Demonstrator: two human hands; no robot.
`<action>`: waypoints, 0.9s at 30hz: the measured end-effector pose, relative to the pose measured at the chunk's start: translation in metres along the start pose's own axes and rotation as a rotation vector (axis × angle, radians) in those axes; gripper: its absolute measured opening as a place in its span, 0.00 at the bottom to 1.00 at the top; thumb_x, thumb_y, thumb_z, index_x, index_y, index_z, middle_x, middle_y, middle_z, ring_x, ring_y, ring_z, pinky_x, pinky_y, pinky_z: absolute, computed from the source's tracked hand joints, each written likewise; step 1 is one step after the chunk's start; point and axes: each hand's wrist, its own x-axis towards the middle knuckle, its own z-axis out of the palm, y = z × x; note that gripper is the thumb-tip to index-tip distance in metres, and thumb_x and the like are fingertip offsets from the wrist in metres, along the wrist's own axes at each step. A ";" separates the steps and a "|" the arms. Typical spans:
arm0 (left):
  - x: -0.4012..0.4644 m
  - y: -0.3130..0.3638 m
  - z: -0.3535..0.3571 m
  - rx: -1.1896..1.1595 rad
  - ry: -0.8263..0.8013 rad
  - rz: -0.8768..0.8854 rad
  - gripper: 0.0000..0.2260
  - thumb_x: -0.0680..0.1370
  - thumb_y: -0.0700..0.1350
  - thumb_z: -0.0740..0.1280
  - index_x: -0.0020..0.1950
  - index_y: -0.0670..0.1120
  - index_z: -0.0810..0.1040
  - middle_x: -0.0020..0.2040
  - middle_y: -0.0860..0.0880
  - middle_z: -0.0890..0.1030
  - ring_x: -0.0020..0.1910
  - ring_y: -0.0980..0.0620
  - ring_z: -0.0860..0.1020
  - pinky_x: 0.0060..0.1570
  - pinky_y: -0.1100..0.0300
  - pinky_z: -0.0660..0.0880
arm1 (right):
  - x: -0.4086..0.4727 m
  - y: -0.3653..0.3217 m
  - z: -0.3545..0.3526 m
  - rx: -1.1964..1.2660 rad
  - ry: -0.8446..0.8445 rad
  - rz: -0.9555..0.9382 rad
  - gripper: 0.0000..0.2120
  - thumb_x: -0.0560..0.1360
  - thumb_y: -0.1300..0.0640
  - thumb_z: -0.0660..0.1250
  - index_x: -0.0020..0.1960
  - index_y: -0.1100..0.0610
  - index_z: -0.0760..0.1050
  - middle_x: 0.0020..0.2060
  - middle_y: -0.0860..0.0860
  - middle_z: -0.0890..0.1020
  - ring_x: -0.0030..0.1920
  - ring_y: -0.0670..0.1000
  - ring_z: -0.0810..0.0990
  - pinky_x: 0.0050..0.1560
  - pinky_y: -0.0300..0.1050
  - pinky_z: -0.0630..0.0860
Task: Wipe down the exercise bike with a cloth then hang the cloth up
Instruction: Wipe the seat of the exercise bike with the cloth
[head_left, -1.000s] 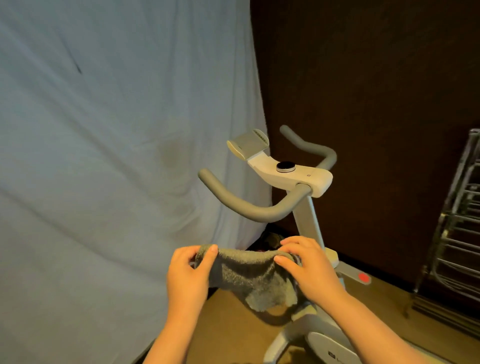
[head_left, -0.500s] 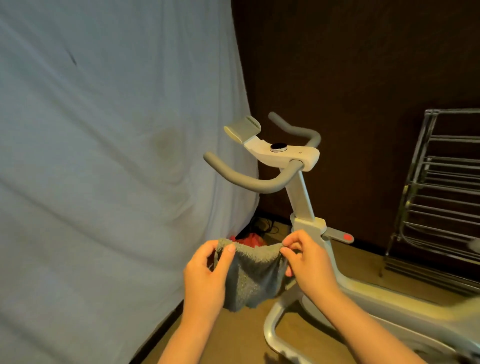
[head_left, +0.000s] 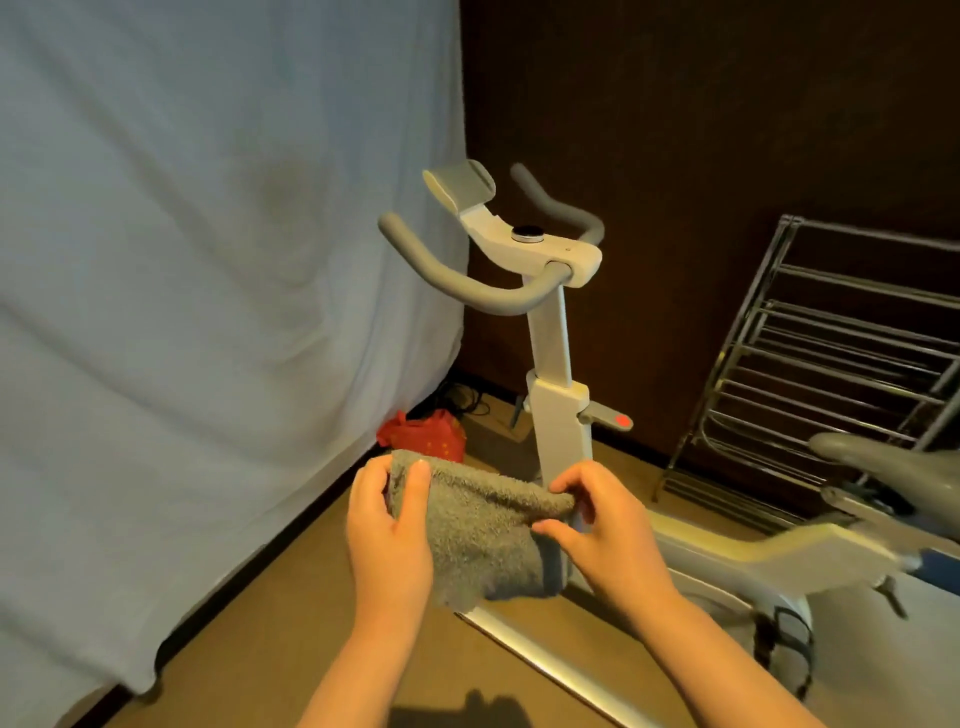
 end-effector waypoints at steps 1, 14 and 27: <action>-0.001 0.002 0.001 -0.010 0.020 0.001 0.07 0.80 0.49 0.63 0.46 0.48 0.75 0.42 0.47 0.77 0.44 0.48 0.76 0.44 0.53 0.72 | 0.000 0.002 -0.001 -0.032 0.008 -0.040 0.13 0.68 0.60 0.76 0.46 0.50 0.75 0.42 0.38 0.74 0.48 0.38 0.73 0.43 0.30 0.68; -0.023 0.021 0.043 0.027 0.112 -0.037 0.07 0.80 0.48 0.64 0.44 0.46 0.74 0.39 0.47 0.77 0.40 0.49 0.75 0.40 0.54 0.71 | 0.017 0.043 -0.061 -0.238 0.007 -0.260 0.12 0.76 0.54 0.68 0.58 0.45 0.81 0.58 0.42 0.79 0.56 0.46 0.73 0.53 0.40 0.70; -0.061 0.047 0.112 0.017 -0.217 -0.335 0.09 0.72 0.40 0.75 0.50 0.46 0.79 0.43 0.50 0.82 0.41 0.58 0.81 0.31 0.66 0.76 | 0.020 0.091 -0.113 -0.052 -0.240 0.263 0.08 0.78 0.47 0.61 0.43 0.48 0.74 0.37 0.47 0.79 0.40 0.48 0.78 0.43 0.50 0.75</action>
